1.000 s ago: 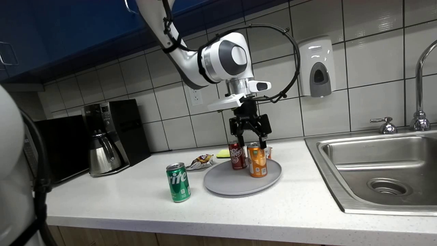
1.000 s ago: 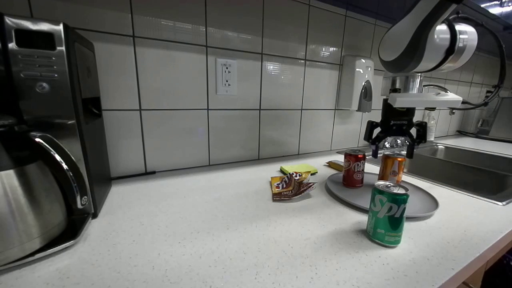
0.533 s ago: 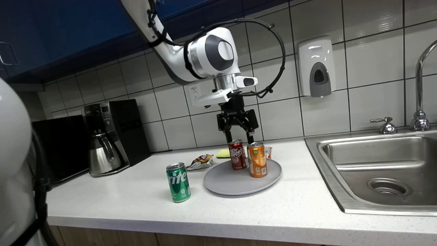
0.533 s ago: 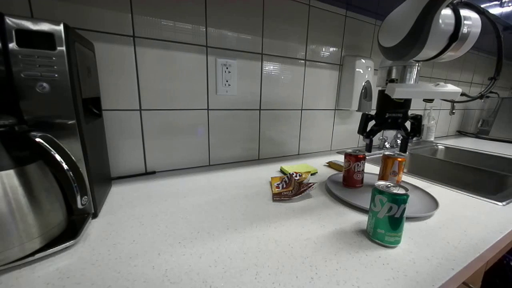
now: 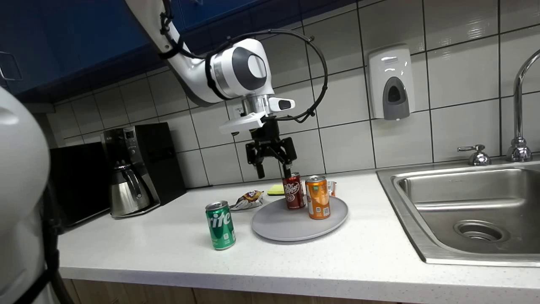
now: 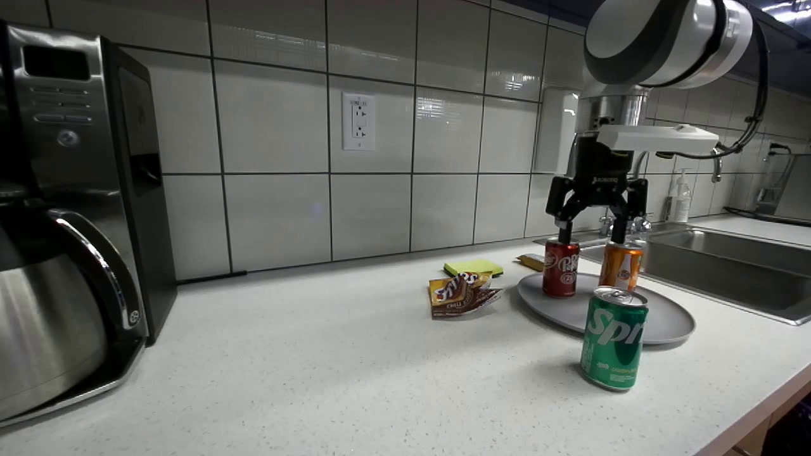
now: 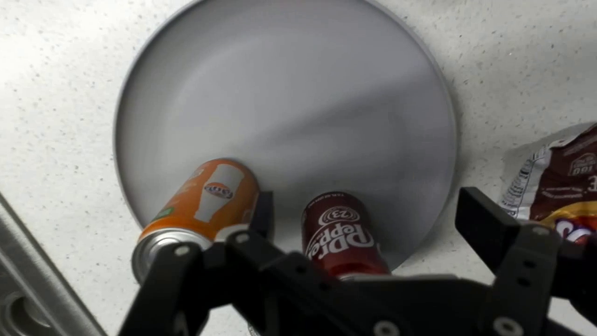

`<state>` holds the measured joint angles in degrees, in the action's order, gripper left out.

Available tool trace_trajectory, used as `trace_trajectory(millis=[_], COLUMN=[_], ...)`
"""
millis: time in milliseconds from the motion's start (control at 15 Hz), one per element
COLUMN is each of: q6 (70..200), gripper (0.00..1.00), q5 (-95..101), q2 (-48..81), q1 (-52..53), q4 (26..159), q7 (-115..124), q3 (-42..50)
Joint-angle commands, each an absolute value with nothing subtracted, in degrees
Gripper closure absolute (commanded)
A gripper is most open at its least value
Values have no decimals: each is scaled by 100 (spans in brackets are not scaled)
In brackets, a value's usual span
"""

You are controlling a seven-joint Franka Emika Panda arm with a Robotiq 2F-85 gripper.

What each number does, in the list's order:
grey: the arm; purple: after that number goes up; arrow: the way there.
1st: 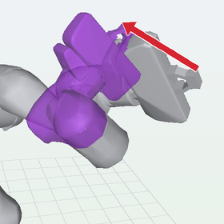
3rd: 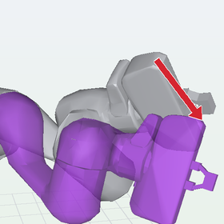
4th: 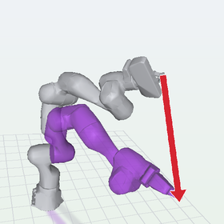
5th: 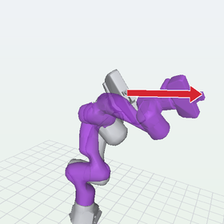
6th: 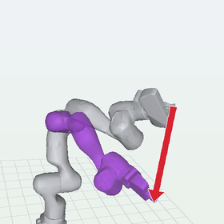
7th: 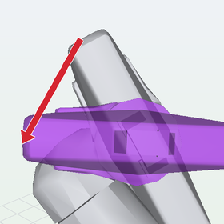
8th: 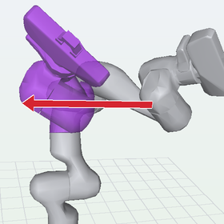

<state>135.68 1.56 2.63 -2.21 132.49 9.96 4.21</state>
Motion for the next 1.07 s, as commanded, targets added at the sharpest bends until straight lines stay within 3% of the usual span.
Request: trace_trajectory(millis=[0, 1000], q6=[13297, 13325], gripper=[0, 0], q5=[298, 608], q2=[41, 67], q1=[-126, 343], q4=[13375, 13687], q7=[762, 521], q3=[268, -228])
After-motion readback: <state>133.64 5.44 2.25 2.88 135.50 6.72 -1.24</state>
